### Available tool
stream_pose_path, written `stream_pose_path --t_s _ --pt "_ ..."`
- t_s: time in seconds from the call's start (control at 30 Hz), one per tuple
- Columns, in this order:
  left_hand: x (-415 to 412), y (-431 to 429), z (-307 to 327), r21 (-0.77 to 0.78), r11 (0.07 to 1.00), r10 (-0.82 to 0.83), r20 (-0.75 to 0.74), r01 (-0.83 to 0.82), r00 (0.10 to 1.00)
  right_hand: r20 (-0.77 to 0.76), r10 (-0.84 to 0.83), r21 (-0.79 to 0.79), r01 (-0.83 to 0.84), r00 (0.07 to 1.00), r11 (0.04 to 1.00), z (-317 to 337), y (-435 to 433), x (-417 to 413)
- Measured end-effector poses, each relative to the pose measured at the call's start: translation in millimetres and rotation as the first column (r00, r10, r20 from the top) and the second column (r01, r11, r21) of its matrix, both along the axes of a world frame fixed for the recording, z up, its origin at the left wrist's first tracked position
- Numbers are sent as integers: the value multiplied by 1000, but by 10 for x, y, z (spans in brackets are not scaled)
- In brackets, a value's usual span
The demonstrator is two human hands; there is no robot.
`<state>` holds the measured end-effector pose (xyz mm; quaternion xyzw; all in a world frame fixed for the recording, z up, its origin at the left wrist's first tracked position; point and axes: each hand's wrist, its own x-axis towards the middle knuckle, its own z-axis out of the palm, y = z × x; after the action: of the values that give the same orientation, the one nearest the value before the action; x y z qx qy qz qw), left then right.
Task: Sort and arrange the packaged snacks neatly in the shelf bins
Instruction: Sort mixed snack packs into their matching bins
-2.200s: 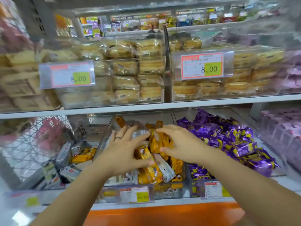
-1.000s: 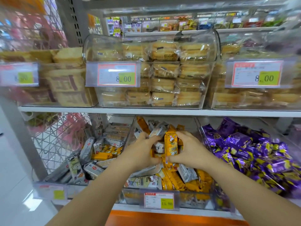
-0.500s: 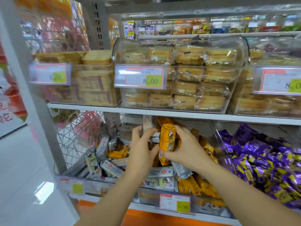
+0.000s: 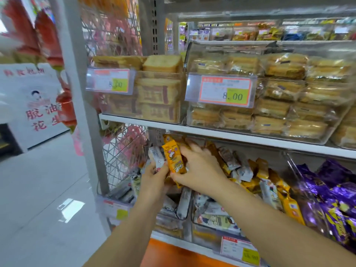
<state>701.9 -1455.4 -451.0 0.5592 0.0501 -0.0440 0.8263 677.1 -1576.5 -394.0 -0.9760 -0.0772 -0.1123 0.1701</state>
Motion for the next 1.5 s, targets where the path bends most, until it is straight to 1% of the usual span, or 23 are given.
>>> stream_pose_path --t_s 0.07,0.2,0.27,0.33,0.4,0.47,0.5,0.57,0.63,0.67,0.73,0.8,0.87,0.93,1.07,1.17,1.2,1.23,1.27,1.33,1.4,1.43,1.5 --pt "41 119 8 -16 999 36 -5 -36 999 -41 14 -16 -14 999 1000 -27 115 116" --pt "93 375 49 37 997 67 -23 -66 997 -133 -12 -43 7 991 999 -174 301 345" --pt "63 457 82 99 994 37 7 -38 999 -163 -12 41 19 987 999 -238 340 449" --pt "13 504 112 216 976 -4 68 -10 998 -169 1 118 20 986 993 -277 361 493" --pt "-5 531 82 416 908 -20 145 -43 989 -120 19 162 0 993 987 -286 359 446" --pt "-10 522 42 611 780 -13 230 -134 973 -44 32 151 -25 998 988 -254 304 317" --pt "-23 492 30 653 733 -16 294 -189 956 -1 35 116 -35 999 993 -225 242 231" --pt "-78 365 33 680 683 -63 418 -266 906 64 27 41 -29 998 999 -171 47 56" --pt "-147 199 59 705 654 -178 496 -274 850 78 -11 8 11 997 1000 -141 -228 -135" --pt "-179 110 71 720 649 -246 505 -246 827 71 -39 6 39 997 999 -137 -381 -229" --pt "-241 -51 79 760 630 -390 486 -159 782 28 -91 14 90 995 996 -143 -694 -416" --pt "-278 -179 52 822 561 -517 442 -99 733 -91 -106 25 108 990 994 -175 -972 -569" --pt "-298 -279 3 879 475 -612 352 -26 708 -256 -53 0 55 965 998 -251 -1146 -665" --pt "-334 -354 -36 928 372 -680 264 12 684 -373 31 5 -32 927 999 -366 -1212 -704" --pt "-410 -368 -52 982 164 -754 183 -89 630 -452 108 54 -94 885 994 -469 -1187 -696" --pt "-377 -310 39 966 -48 -798 116 -255 592 -471 124 64 -106 873 992 -424 -1185 -702" --pt "-359 -299 85 948 -84 -806 116 -306 581 -469 125 71 -104 874 992 -419 -1186 -706" --pt "-351 -298 124 938 -83 -814 130 -336 566 -459 125 81 -99 880 992 -426 -1186 -714" --pt "-347 -293 144 931 -57 -828 157 -359 539 -441 123 96 -90 889 991 -444 -1187 -722" --pt "-319 -300 118 893 -1 -866 223 -450 446 -408 117 133 -68 906 989 -492 -1190 -741" --pt "-320 -304 85 872 2 -885 229 -490 405 -403 113 146 -59 908 988 -530 -1194 -751" --pt "-326 -294 78 871 -11 -884 221 -491 412 -411 110 139 -57 905 989 -533 -1192 -749" --pt "-368 -299 75 882 -66 -897 152 -466 415 -428 98 113 -54 898 992 -513 -1196 -731"
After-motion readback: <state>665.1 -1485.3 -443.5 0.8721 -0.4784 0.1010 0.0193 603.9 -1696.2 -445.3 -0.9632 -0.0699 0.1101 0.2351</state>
